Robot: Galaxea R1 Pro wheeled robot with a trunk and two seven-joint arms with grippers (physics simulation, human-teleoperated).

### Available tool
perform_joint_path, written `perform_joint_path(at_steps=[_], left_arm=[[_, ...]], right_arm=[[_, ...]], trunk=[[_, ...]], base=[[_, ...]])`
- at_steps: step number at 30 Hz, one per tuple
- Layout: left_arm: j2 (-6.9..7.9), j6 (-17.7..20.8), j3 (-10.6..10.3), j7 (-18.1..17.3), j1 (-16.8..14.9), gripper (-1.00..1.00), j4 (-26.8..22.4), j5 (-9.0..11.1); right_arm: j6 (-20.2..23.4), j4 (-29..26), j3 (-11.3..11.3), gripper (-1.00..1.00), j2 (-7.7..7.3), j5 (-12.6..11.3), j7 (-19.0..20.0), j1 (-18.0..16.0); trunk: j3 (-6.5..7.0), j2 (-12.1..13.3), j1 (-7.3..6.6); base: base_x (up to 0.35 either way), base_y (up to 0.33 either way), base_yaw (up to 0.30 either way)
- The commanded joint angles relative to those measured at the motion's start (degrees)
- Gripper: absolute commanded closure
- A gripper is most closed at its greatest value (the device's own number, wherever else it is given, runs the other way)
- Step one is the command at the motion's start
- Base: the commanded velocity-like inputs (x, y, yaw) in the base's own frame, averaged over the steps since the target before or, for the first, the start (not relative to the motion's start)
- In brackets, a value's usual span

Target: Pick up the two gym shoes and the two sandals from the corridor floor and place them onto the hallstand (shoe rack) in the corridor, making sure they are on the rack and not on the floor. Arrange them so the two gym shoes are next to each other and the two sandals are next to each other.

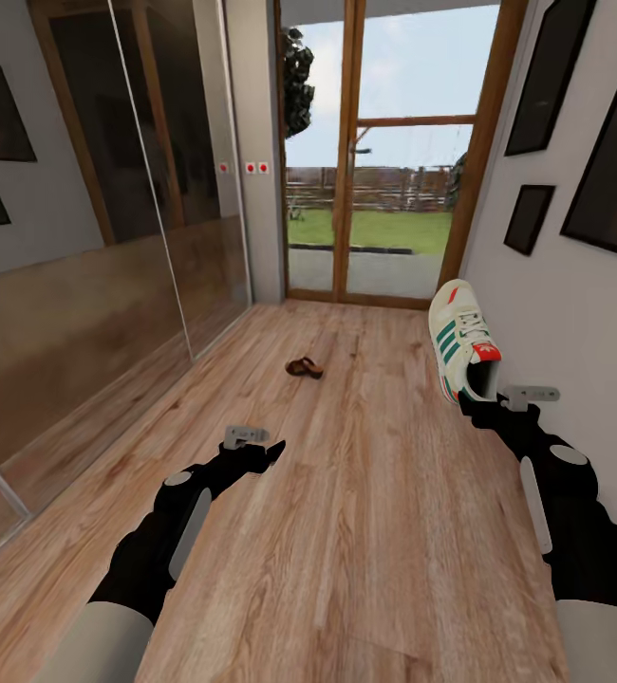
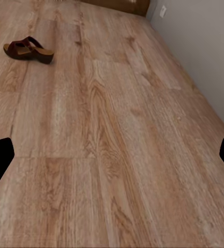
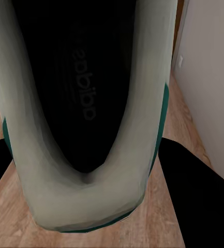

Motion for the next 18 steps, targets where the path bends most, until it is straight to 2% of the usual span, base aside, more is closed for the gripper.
perform_joint_path(at_steps=[1,18], left_arm=[[-0.01,0.5,0.0,0.0,0.0,-1.00,-0.1,0.6],[-0.01,0.5,0.0,0.0,0.0,-1.00,-0.1,0.6]], right_arm=[[0.3,-0.1,-0.1,1.00,0.01,0.3,0.4,0.0],[0.3,-0.1,-0.1,1.00,0.03,0.3,0.4,0.0]], trunk=[[-0.06,0.0,0.02],[-0.06,0.0,0.02]], base=[[0.344,-0.135,0.000],[0.344,-0.136,0.000]])
